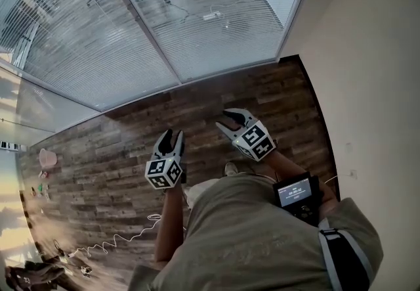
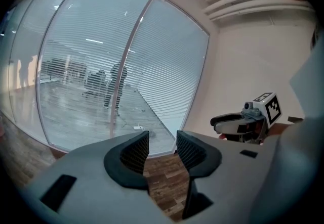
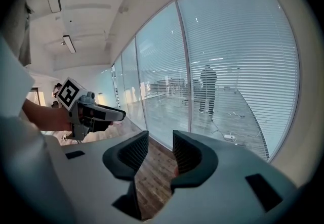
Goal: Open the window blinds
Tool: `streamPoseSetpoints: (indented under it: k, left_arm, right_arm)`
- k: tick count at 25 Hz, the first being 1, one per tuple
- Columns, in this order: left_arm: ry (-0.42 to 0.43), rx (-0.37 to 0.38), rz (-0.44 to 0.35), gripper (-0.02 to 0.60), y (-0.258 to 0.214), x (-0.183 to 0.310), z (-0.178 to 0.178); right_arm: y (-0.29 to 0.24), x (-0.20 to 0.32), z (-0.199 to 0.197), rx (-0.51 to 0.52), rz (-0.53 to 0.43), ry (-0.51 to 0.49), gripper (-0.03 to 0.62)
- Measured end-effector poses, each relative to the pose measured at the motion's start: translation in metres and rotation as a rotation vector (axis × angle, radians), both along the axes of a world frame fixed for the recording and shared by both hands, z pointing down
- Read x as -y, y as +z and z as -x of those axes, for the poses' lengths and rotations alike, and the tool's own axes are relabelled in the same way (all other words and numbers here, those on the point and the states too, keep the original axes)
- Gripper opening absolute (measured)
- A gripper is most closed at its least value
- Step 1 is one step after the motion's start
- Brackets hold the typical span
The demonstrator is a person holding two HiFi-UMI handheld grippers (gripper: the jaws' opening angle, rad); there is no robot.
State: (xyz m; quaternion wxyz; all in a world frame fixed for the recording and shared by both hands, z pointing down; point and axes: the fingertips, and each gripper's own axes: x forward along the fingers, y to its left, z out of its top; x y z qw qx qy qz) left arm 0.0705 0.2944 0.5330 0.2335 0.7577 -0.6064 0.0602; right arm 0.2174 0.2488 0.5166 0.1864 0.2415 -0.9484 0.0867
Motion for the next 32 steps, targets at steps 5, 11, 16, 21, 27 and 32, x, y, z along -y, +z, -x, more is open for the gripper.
streamPoseSetpoints:
  k: [5,11,16,21,27,32]
  left_arm:
    - [-0.007,-0.006,0.003,0.183,0.001,-0.007,-0.002]
    - [-0.001,-0.006,0.013,0.183,0.000,-0.011,-0.005]
    - [0.002,-0.003,0.016,0.183,-0.001,-0.014,-0.008]
    - [0.003,-0.011,0.030,0.179,0.002,-0.017,-0.008]
    - [0.002,0.002,0.045,0.106,0.011,-0.021,-0.005]
    - [-0.030,0.047,0.097,0.015,0.022,-0.025,0.003]
  right_arm:
    - [-0.001,-0.005,-0.003,0.035,0.031,-0.003,0.153]
    - [-0.001,-0.009,-0.005,0.032,0.041,0.005,0.153]
    - [-0.001,-0.014,-0.008,0.033,0.038,0.007,0.153]
    - [0.000,-0.017,-0.008,0.027,0.040,0.008,0.153]
    - [0.007,-0.016,-0.006,0.012,0.047,0.008,0.153]
    - [0.011,-0.018,-0.007,0.002,0.050,0.013,0.153]
